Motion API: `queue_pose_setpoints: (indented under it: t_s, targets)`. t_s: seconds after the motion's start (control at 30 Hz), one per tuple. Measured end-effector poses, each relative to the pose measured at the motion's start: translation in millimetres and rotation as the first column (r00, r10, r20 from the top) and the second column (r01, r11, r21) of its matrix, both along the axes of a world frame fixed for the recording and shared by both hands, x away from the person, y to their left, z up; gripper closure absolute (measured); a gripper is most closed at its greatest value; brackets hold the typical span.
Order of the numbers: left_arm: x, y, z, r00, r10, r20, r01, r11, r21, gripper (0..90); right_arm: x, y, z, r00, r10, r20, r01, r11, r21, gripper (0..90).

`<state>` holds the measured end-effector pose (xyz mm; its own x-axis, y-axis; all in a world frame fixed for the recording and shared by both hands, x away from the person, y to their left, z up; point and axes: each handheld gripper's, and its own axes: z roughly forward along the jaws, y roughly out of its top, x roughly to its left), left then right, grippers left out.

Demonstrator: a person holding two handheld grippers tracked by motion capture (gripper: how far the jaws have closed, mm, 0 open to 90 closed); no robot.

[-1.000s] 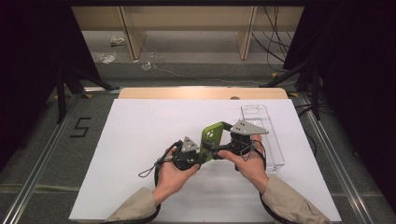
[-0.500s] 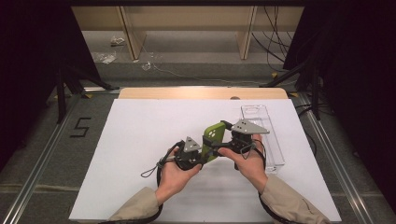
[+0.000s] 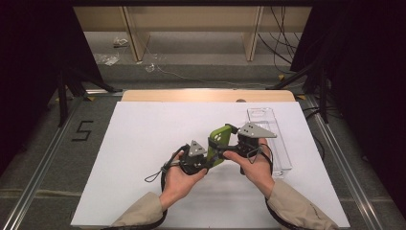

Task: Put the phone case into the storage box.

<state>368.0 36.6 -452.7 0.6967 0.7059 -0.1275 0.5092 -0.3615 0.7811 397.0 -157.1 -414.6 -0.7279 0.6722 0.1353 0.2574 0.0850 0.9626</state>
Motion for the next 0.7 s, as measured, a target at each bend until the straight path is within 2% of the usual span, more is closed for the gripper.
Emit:
queue_pose_setpoints:
  t_s: [0.4, 0.57, 0.7]
  targets:
    - [-0.4, 0.0, 1.4, 0.9999, -0.007, 0.010, 0.007, 1.0000, -0.005, 76.5, -0.7, -0.8, 2.3, 0.9998, 0.014, 0.013, -0.014, 0.9999, 0.003, 16.5]
    - [-0.9, 0.3, 2.8, 0.9992, -0.020, 0.035, 0.020, 0.9998, 0.003, 75.5, -1.2, -1.6, 4.9, 0.9996, 0.021, 0.017, -0.021, 0.9998, 0.001, 16.8]
    - [-1.0, 0.4, 4.7, 0.9977, -0.032, 0.059, 0.031, 0.9995, 0.009, 66.0, -1.4, -2.5, 6.6, 0.9994, 0.029, 0.020, -0.029, 0.9996, -0.001, 16.9]
